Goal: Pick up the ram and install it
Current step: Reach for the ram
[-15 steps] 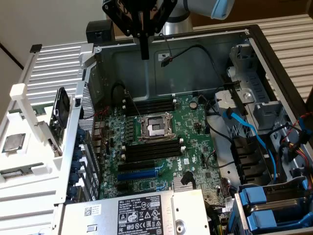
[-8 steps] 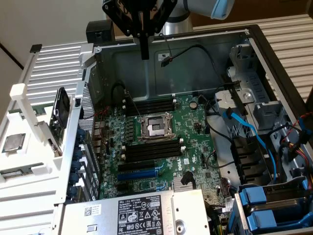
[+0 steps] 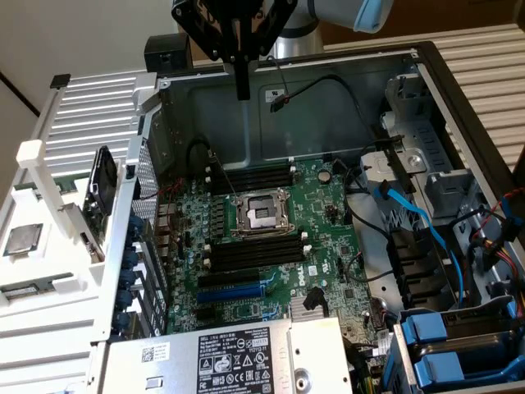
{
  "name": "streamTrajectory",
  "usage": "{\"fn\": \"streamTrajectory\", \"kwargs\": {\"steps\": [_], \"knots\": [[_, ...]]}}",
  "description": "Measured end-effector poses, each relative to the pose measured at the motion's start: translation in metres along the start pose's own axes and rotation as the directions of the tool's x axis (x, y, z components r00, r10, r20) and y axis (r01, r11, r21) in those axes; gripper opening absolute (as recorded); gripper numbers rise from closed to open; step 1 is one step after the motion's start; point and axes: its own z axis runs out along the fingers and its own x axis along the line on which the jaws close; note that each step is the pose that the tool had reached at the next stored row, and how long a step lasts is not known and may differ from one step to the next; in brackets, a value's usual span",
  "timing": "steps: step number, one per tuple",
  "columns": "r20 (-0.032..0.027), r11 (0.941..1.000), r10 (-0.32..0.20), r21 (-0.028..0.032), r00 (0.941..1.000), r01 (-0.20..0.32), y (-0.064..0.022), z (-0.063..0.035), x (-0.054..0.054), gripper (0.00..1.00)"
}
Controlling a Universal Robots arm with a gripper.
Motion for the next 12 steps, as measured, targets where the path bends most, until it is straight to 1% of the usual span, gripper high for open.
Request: {"fn": "streamTrajectory", "kwargs": {"steps": [4, 7, 8, 9, 10, 11, 12], "knots": [[0.001, 1.0, -0.001, 0.0017, 1.0, 0.001, -0.0003, -0.0003, 0.009, 0.11], [0.0029, 1.0, -0.001, 0.0017, 1.0, 0.001, -0.001, -0.0012, 0.019, 0.11], [0.003, 1.0, -0.001, 0.0016, 1.0, 0.001, -0.0015, -0.0017, 0.026, 0.11], [0.003, 1.0, -0.001, 0.0016, 1.0, 0.001, -0.0017, -0.0018, 0.03, 0.11], [0.0027, 1.0, -0.001, 0.0016, 1.0, 0.001, -0.0026, -0.0021, 0.043, 0.11], [0.0027, 1.0, -0.001, 0.0017, 1.0, 0.001, -0.003, -0.0022, 0.047, 0.11], [0.0027, 1.0, -0.001, 0.0016, 1.0, 0.001, -0.0036, -0.0024, 0.056, 0.11]]}}
